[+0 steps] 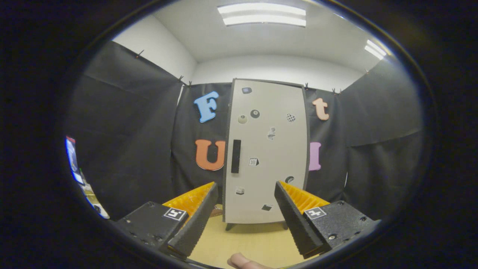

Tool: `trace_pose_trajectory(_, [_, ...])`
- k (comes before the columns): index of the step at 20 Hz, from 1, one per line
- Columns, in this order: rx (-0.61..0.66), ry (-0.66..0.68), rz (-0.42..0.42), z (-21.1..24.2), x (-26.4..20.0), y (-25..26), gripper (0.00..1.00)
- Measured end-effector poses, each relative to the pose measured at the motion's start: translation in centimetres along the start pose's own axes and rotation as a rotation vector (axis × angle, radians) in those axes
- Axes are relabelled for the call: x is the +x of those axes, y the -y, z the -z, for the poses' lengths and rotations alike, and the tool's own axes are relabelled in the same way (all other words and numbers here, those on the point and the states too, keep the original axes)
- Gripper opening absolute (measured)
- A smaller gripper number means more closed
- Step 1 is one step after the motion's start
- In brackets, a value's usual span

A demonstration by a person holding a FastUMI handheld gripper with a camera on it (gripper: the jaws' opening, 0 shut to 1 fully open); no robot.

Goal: Open the shoe cabinet door, grab the shoes and put them into the shoe cabinet, then close the shoe cabinet door.

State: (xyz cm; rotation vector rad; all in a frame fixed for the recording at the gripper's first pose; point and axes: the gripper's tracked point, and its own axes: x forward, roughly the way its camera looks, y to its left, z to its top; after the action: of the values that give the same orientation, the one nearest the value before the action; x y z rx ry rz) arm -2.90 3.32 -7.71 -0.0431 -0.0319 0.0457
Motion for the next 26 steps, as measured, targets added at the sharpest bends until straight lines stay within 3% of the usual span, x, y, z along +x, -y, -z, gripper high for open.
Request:
trace_pose_trajectory(4, [0.004,0.034,0.039,-1.0,-0.7,1.2,0.99])
trace_pose_trajectory(26, [0.033,0.017,0.039,-0.1,-1.0,2.7,0.99])
